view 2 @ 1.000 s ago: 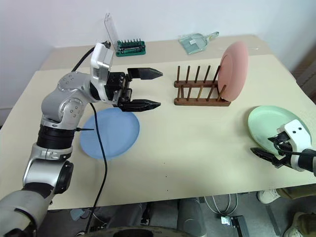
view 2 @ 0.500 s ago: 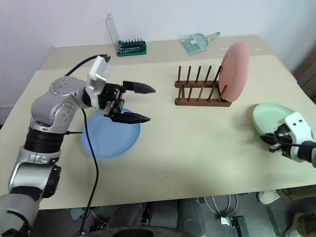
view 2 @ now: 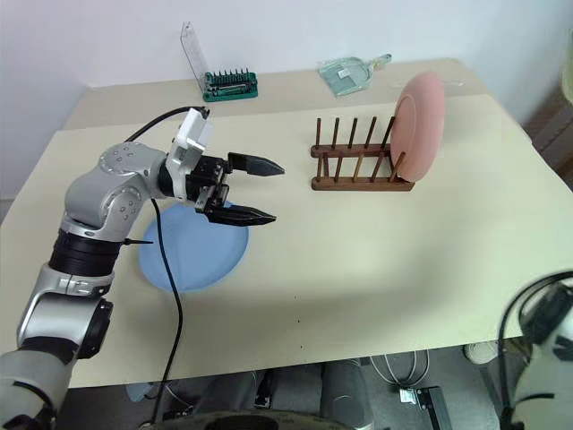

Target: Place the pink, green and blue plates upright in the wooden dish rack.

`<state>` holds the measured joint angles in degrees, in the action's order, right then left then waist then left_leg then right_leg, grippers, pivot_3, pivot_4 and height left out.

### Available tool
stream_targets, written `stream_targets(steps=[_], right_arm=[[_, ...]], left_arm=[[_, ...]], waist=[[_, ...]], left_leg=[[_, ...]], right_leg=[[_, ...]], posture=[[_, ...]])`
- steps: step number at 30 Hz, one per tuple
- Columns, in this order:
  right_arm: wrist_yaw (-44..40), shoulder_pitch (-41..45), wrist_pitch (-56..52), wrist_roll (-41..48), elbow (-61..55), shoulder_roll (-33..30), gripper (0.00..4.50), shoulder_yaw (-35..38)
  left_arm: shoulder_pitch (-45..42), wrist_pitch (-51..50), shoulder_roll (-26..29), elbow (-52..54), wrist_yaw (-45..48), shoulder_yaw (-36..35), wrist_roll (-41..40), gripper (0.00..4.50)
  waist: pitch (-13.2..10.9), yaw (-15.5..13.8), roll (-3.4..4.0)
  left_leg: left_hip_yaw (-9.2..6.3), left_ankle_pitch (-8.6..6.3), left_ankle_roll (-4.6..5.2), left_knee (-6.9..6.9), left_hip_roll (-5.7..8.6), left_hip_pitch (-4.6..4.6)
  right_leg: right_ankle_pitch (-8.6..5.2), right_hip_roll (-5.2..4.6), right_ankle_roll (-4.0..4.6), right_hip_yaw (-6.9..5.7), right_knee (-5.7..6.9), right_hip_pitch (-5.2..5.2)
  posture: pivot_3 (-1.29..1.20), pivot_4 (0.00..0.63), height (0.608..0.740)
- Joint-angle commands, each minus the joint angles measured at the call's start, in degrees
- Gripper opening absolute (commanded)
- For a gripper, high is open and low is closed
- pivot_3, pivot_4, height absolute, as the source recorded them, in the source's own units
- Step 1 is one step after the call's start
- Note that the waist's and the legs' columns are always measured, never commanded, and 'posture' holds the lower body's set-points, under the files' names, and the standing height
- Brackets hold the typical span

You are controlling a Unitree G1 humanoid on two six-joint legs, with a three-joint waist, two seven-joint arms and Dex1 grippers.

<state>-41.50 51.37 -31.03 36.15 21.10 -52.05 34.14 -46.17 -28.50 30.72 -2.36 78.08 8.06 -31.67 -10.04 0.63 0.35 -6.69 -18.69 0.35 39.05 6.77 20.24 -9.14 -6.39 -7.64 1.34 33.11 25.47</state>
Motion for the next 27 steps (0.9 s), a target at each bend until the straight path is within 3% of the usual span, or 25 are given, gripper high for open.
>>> stream_targets(steps=[1,3,9,16,27], right_arm=[[-2.82,5.45,-10.63,14.44,-3.64,3.37,0.07,2.64],[-1.19,7.44,-17.97,22.05,-4.05,5.49,0.07,4.27],[-1.99,7.44,-27.77,32.74,-4.01,7.66,0.07,4.38],[-5.35,3.68,-30.65,33.19,1.81,8.47,0.07,2.99],[-11.35,-1.69,-27.40,26.38,1.89,10.21,0.07,-4.32]], left_arm=[[-0.77,0.39,0.13,1.25,-0.67,-1.33,-0.09,4.50],[-0.58,0.07,0.39,1.63,-1.06,-1.63,-0.31,4.50],[0.67,-0.88,1.42,3.36,-2.07,-2.48,-1.05,4.50],[0.97,-2.15,1.90,4.17,-2.49,-2.71,-1.58,4.50],[0.86,-3.31,2.39,5.16,-2.64,-2.78,-2.22,4.50]], waist=[[0.00,0.01,0.00],[0.00,0.00,0.02],[0.01,-0.38,0.03],[0.02,-0.01,0.04],[0.02,0.07,0.05]], left_leg=[[0.03,-0.01,0.01,0.01,0.02,0.00],[0.01,-0.01,0.02,0.03,0.02,0.02],[-0.06,-0.02,0.03,0.03,0.05,0.12],[-0.01,-0.02,0.04,0.05,0.06,0.09],[0.01,-0.01,0.03,0.05,0.06,0.11]], right_leg=[[0.01,-0.03,0.00,0.01,0.00,0.01],[0.02,-0.04,0.01,0.01,0.01,0.02],[0.02,-0.05,0.03,-0.03,0.01,0.10],[0.03,-0.06,0.02,-0.02,0.05,0.11],[0.03,-0.06,0.02,-0.01,0.07,0.15]], posture=[[0.00,0.150,0.740],[0.00,0.150,0.740],[0.00,0.150,0.740],[0.00,0.150,0.740],[0.00,0.150,0.740]])
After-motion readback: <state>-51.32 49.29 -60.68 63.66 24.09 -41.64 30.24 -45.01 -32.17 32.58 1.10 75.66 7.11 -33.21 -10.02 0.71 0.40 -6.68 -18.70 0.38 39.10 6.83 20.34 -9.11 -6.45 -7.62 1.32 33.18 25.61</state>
